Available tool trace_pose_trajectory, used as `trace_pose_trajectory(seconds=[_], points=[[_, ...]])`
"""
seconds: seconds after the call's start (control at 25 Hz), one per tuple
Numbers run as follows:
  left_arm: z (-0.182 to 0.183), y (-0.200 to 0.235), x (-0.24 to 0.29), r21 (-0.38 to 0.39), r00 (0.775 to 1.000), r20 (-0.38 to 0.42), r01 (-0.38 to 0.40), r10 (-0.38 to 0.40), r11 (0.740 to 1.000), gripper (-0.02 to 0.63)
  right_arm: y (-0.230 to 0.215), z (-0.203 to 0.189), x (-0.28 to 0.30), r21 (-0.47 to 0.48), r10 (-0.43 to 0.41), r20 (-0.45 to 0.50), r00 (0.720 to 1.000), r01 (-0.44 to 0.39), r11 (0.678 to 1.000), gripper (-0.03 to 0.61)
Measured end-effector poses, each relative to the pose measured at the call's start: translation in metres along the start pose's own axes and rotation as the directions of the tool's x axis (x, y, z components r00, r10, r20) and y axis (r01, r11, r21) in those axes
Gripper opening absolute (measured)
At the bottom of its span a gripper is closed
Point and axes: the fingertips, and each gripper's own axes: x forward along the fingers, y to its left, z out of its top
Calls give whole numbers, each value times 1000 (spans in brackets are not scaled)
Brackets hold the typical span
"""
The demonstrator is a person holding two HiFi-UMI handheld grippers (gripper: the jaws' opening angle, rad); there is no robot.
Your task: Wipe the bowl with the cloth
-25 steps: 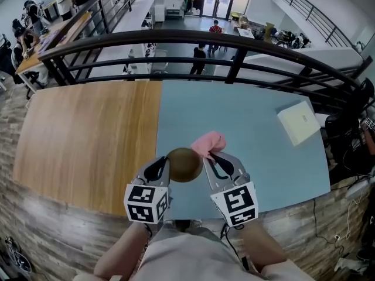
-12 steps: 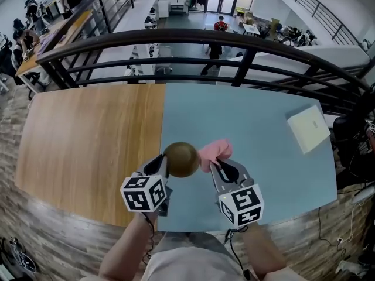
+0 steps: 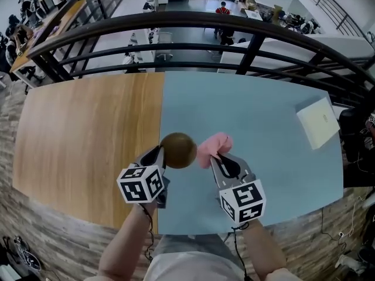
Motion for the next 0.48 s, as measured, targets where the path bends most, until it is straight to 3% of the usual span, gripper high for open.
trace_pose_trajectory(seconds=[0.2, 0.48], points=[[-14, 23, 38, -12, 1000, -22, 7, -7, 1000, 15, -13, -29, 30, 13, -18, -28, 999, 19, 1000, 26], [-44, 51, 77, -109, 998, -60, -6, -1, 994, 17, -22, -80, 51, 47, -8, -83, 996, 12, 999, 26]])
